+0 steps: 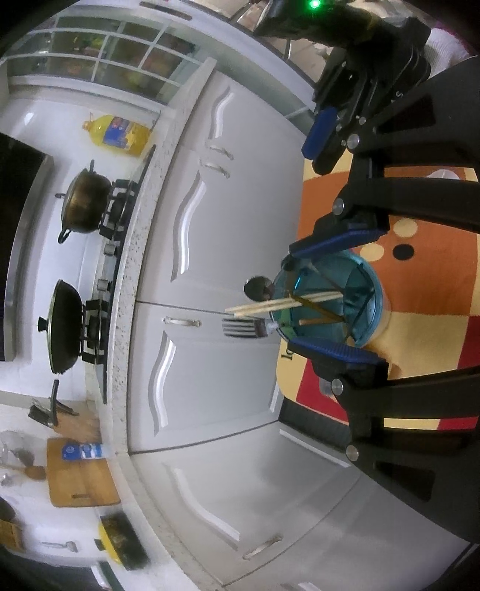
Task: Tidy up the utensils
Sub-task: 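Open both tools and move them back down to the cloth, then close the left tool on the wooden chopstick while the right tool grasps the white spoon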
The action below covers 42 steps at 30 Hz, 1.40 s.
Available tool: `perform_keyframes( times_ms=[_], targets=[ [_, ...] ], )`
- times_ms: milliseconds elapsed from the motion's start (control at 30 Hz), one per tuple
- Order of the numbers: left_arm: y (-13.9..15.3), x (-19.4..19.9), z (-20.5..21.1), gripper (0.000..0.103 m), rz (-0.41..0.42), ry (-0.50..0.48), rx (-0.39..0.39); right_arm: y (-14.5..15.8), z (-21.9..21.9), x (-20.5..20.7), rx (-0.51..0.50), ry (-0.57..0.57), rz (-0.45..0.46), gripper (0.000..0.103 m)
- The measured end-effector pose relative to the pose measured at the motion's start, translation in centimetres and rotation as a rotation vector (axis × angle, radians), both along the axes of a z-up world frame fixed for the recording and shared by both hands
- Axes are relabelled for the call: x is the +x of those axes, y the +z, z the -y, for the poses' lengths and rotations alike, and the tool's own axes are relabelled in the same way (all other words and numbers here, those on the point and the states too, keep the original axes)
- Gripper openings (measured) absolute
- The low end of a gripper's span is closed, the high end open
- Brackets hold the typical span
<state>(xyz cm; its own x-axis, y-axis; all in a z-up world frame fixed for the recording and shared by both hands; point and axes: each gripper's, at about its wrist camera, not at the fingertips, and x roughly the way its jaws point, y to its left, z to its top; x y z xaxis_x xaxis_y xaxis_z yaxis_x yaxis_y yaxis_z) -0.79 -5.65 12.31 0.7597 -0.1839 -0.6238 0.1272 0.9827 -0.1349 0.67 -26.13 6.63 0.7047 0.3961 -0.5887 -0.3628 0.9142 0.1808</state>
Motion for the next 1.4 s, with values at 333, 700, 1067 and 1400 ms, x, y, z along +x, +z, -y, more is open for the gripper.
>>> perform_keyframes(
  times_ms=[333, 700, 1067, 1400],
  targets=[
    [-0.7, -0.9, 3.1, 0.044, -0.01, -0.067, 0.01, -1.1, 2.4, -1.5, -0.023, -0.035, -0.03, 0.028],
    [-3.8, -0.8, 6.8, 0.044, -0.081, -0.139, 0.018, -5.7, 6.5, -2.7, -0.041, -0.088, -0.145, 0.029],
    [-9.0, 0.4, 10.1, 0.044, -0.208, -0.193, 0.045, -14.7, 9.4, -2.2, 0.094, -0.102, -0.401, 0.029],
    [-12.6, 3.1, 11.9, 0.044, -0.295, -0.193, 0.081, -17.9, 9.8, -0.2, 0.222, -0.098, -0.473, 0.017]
  ],
)
